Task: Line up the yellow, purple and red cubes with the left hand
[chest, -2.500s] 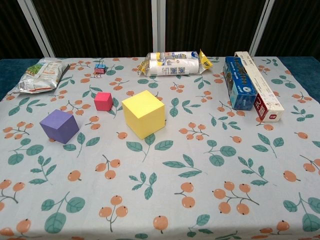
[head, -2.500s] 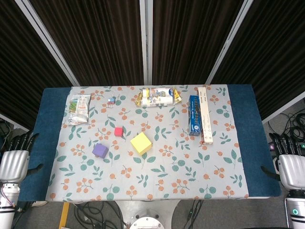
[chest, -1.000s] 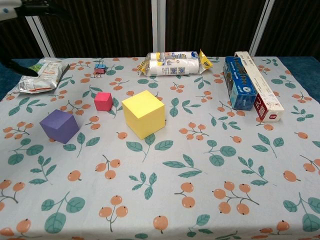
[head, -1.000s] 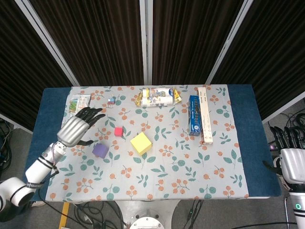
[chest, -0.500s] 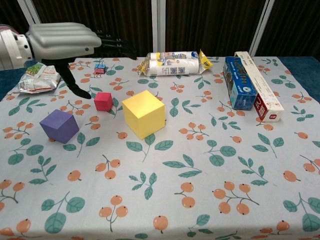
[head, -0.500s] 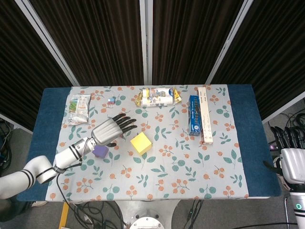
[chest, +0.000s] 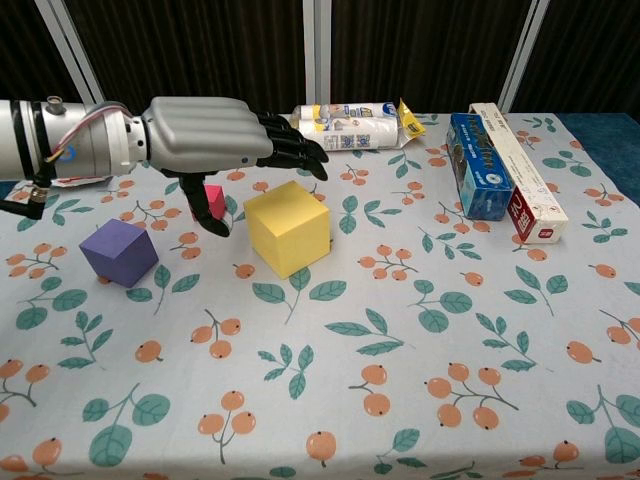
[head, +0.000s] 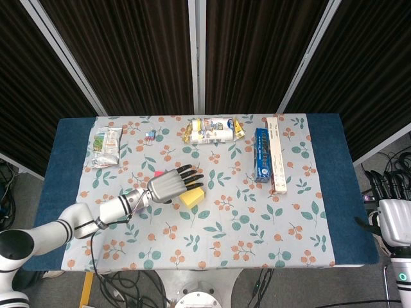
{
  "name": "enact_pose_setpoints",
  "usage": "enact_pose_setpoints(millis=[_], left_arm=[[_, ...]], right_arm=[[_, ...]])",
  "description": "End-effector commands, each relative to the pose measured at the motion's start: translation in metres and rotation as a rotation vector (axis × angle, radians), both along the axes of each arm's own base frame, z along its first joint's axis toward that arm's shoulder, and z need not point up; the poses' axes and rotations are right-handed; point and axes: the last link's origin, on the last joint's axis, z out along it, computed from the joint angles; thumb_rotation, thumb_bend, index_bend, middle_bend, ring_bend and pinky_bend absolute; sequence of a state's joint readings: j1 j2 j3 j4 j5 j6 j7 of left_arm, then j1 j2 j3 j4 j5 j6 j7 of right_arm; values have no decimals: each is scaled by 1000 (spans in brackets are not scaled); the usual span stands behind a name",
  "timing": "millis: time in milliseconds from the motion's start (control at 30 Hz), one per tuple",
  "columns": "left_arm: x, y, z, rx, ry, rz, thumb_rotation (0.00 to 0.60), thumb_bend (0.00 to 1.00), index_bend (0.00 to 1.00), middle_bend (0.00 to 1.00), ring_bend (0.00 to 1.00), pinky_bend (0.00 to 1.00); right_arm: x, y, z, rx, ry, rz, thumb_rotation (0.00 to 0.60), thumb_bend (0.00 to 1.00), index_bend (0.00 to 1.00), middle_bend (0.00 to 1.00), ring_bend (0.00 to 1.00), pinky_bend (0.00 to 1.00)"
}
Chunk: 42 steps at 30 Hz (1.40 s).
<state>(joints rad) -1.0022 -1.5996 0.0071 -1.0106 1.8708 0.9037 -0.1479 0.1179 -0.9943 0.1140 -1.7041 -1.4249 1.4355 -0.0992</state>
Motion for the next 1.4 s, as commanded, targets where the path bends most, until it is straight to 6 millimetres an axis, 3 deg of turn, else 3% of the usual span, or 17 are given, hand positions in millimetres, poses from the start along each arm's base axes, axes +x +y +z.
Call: enact_pose_setpoints(millis=[33,567,667,800,900,1400], left_arm=[[4,4,-7,0,19,-8,600,134,176,170,131,129],[16,12,-25,-42,45,57,600,157,177,159,131,130],[17,11,-29,-58,34,89,600,176,250,222,136,131],[17,10,-31,-66,8,126,600,193,412,405,239,137],[17,10,-29,-59,-23,157,600,195,469,487,314,142],[15,-2,-7,-24,-135,417,600,194,476,504,348,145]], right_arm=[[0,0,0,-1,0,-1,600,0,0,67,0,32],[-5,0,1,-5,-7,-18,600,0,0,67,0,29],[-6,0,0,-4,-9,-18,600,0,0,67,0,29],[-6,0,1,-6,-8,-21,600,0,0,67,0,29],[-6,0,2,-10,-7,-21,600,0,0,67,0,29],[-5,0,2,-10,-9,-12,600,0,0,67,0,29]])
